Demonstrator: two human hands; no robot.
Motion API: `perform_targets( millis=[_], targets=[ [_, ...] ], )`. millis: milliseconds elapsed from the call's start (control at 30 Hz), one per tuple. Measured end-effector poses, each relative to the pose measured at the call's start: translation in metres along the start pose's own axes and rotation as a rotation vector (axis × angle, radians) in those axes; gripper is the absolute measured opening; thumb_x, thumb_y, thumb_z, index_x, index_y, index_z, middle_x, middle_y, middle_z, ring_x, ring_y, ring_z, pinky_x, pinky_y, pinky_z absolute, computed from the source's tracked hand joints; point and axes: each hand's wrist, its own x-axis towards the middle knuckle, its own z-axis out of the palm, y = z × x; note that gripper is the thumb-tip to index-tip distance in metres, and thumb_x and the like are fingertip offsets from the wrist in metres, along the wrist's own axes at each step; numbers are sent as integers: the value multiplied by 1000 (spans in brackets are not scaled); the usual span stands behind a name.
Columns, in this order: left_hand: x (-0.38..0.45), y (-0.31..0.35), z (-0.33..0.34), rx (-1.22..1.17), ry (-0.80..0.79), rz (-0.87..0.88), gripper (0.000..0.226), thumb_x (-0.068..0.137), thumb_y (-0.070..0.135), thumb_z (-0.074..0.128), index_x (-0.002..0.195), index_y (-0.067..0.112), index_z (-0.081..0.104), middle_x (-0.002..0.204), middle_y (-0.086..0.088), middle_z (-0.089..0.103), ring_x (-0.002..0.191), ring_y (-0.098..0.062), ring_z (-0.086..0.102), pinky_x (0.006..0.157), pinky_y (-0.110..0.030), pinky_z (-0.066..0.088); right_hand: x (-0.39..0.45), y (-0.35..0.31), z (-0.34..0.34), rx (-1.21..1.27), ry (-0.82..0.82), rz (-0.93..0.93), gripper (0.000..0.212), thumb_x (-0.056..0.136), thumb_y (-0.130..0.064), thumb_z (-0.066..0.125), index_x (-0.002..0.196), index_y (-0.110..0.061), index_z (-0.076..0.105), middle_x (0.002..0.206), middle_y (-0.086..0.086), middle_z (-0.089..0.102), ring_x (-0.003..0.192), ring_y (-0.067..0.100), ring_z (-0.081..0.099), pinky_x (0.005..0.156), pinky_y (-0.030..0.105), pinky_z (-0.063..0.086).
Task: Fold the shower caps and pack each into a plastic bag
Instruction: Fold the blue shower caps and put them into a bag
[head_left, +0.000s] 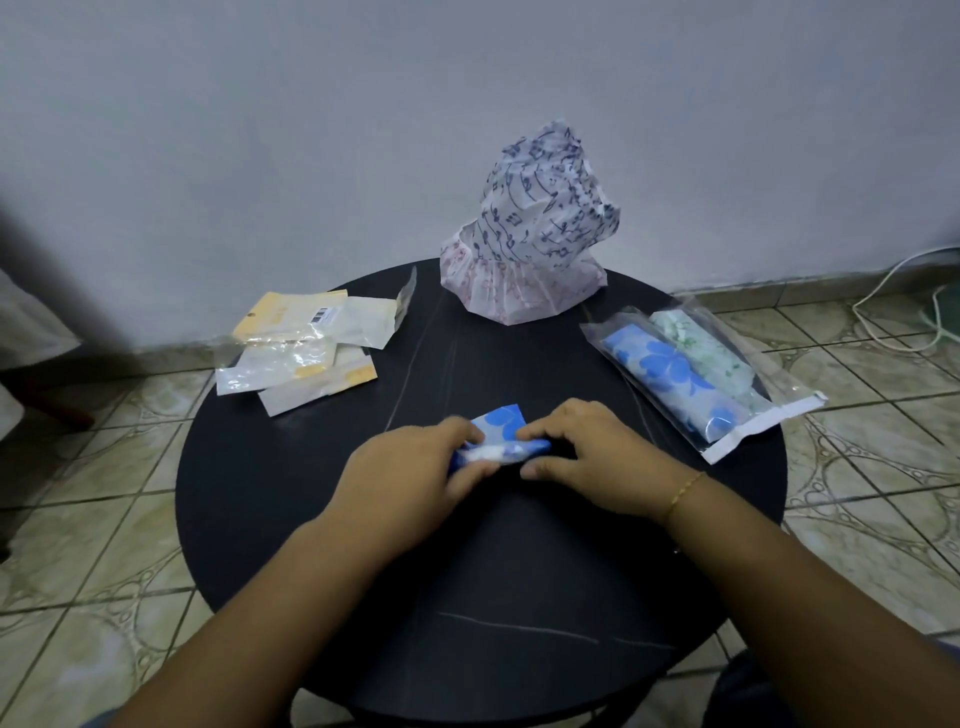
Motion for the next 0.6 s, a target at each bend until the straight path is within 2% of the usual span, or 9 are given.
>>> perform_targets(
  millis=[100, 167, 200, 300, 400, 533, 600],
  targets=[
    [4, -3, 3, -69, -7, -84, 34, 90, 59, 39, 111, 35, 49, 97, 10, 64, 86, -12, 58, 71, -32, 47, 7, -5, 5, 13, 75, 40, 17, 89, -49, 51, 98, -39, 62, 104, -7, 51, 110, 13, 37, 99, 33, 29],
    [7, -4, 9, -29, 50, -118, 29, 94, 53, 38, 107, 33, 53, 89, 10, 62, 84, -14, 56, 73, -29, 40, 13, -8, 7, -14, 101, 101, 27, 90, -53, 45, 75, -32, 53, 98, -7, 49, 106, 14, 37, 93, 34, 29],
    [9, -4, 14, 37, 119, -106, 28, 96, 50, 37, 106, 33, 57, 90, 10, 63, 86, -15, 56, 77, -29, 36, 16, -10, 8, -34, 112, 129, 32, 91, -54, 43, 73, -29, 52, 96, -7, 47, 106, 15, 36, 92, 34, 28],
    [8, -4, 21, 185, 272, -53, 40, 90, 36, 36, 111, 20, 67, 105, 1, 67, 94, -23, 63, 83, -34, 37, 25, -13, 11, -79, 119, 182, 36, 93, -54, 37, 90, -25, 58, 98, -7, 43, 112, 18, 36, 96, 37, 28],
    [0, 3, 33, 177, 226, 38, 50, 86, 29, 37, 127, 11, 58, 132, -7, 57, 120, -27, 55, 100, -38, 39, 33, -15, 12, -103, 104, 223, 35, 94, -54, 35, 89, -25, 54, 101, -4, 42, 115, 21, 36, 96, 38, 28],
    [-4, 7, 43, 133, 61, 72, 60, 85, 35, 31, 138, 9, 46, 145, -8, 43, 134, -29, 40, 115, -37, 19, 38, -19, 16, -158, 139, 283, 44, 93, -55, 35, 107, -20, 59, 117, 0, 48, 116, 21, 36, 93, 37, 30],
    [-2, 6, 41, 90, -10, 46, 71, 83, 43, 13, 148, 15, 24, 156, -1, 20, 144, -23, 17, 116, -29, -1, 35, -22, 21, -150, 270, 291, 39, 92, -51, 40, 112, -20, 55, 121, 1, 49, 115, 20, 38, 94, 35, 31]
  ],
)
